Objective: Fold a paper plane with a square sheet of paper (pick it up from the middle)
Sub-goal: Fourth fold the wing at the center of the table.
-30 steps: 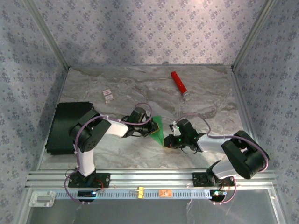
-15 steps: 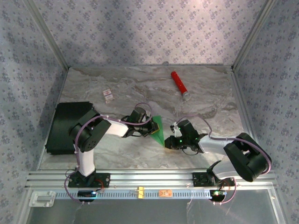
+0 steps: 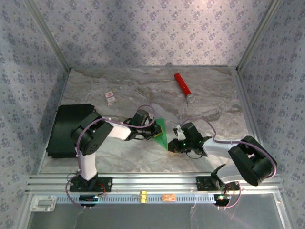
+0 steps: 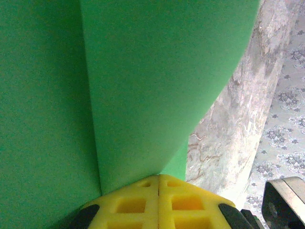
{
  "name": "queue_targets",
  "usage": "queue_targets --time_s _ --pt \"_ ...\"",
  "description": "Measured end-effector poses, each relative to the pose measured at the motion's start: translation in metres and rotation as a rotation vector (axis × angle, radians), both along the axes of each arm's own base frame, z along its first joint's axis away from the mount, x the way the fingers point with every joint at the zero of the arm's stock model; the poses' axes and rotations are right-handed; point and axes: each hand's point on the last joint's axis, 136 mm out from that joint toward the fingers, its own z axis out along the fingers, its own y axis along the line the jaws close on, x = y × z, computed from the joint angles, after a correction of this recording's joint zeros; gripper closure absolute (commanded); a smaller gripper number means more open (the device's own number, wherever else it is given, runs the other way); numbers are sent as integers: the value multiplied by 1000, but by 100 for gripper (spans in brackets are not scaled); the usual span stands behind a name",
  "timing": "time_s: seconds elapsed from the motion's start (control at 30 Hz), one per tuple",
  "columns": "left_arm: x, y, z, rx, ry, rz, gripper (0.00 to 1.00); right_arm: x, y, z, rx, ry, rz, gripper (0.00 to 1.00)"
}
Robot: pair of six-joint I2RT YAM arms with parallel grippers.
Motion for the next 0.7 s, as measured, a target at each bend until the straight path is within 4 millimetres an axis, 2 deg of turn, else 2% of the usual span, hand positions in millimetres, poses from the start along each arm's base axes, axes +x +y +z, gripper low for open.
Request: queue_targets --time_s 0.2,0.4,0.53,0.7 --pt "-1 -1 0 -6 0 -6 94 -3 -2 1 -3 4 0 88" --pt "0 -1 0 -6 0 -5 94 -15 -12 7 -25 32 -4 85" --pt "0 -1 0 -6 0 -5 94 -13 -12 19 -13 14 -9 91" --pt "0 -1 0 -6 0 -5 94 3 3 35 16 -3 0 94"
